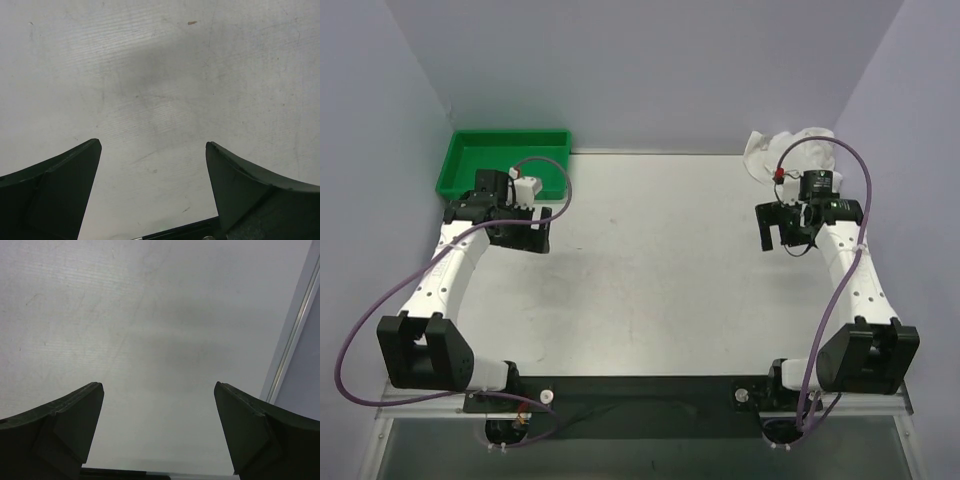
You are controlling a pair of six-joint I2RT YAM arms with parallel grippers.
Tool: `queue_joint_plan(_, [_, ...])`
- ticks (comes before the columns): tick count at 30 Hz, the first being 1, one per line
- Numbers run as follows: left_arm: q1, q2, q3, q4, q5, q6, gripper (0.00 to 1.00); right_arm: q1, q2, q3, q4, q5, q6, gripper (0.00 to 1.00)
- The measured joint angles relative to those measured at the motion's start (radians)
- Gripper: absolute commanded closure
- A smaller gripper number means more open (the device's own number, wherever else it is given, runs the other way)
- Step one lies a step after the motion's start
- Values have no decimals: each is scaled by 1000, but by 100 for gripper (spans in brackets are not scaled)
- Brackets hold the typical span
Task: Roll the towels
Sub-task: Move the towel to the center of the board
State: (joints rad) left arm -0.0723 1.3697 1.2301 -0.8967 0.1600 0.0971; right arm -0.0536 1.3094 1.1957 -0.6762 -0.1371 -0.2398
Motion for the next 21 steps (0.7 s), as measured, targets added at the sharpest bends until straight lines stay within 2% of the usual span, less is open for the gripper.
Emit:
queue_joint_plan(5, [-3,39,75,8,13,-16,3,-14,164,139,23,13,-36,0])
queue_joint_plan(11, [-3,47,183,29,18,-19,3,-72,451,414,45,21,-54,0])
queue_joint_plan(21, [-4,42,177,41,144,-39,3,-137,950,893,66,82,-64,0])
